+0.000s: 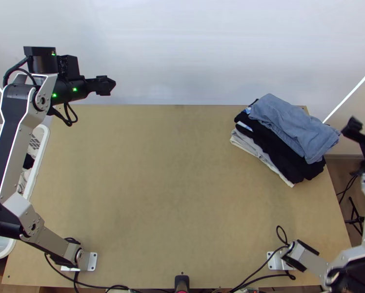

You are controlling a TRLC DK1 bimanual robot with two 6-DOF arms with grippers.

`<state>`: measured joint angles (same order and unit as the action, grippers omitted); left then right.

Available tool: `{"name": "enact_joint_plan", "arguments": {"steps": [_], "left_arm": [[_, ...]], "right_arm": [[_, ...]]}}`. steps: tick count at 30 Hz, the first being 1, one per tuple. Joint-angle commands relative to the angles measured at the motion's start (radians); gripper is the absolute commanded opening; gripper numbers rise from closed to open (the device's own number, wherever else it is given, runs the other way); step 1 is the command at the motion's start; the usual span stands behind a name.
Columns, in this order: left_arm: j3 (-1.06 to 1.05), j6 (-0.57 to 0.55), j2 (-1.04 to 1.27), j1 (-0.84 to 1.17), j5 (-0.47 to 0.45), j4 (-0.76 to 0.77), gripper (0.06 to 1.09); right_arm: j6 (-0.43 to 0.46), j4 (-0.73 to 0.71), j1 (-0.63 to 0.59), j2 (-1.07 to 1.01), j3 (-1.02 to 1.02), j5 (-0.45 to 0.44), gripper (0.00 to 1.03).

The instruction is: Fold the t-shirt

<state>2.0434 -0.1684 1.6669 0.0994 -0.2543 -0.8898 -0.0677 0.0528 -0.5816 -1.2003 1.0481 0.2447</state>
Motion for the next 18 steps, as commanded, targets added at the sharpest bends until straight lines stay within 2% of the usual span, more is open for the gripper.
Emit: {"name": "enact_joint_plan", "arguments": {"steps": [1, 4, 7, 9, 12, 18], "left_arm": [[-0.005, -0.006, -0.002, 0.002, -0.002, 0.005, 1.04], [-0.002, -0.011, -0.006, 0.003, -0.002, 0.008, 1.04], [0.000, -0.011, -0.010, 0.002, -0.002, 0.008, 1.04], [0.001, -0.011, -0.018, -0.001, 0.000, 0.008, 1.04], [0.001, -0.011, -0.027, -0.010, 0.000, 0.006, 1.04], [-0.002, -0.011, -0.038, -0.020, 0.000, -0.006, 1.04]], "right_arm": [[0.227, -0.441, 0.279, 0.024, -0.076, -0.285, 0.99], [0.259, -0.634, 0.359, -0.108, -0.142, -0.344, 0.99], [0.298, -0.920, 0.384, -0.282, -0.267, -0.360, 0.99], [0.301, -1.044, 0.384, -0.378, -0.332, -0.380, 0.99], [0.247, -1.053, 0.381, -0.432, -0.379, -0.383, 0.99], [0.209, -1.055, 0.388, -0.467, -0.412, -0.386, 0.99]]}}
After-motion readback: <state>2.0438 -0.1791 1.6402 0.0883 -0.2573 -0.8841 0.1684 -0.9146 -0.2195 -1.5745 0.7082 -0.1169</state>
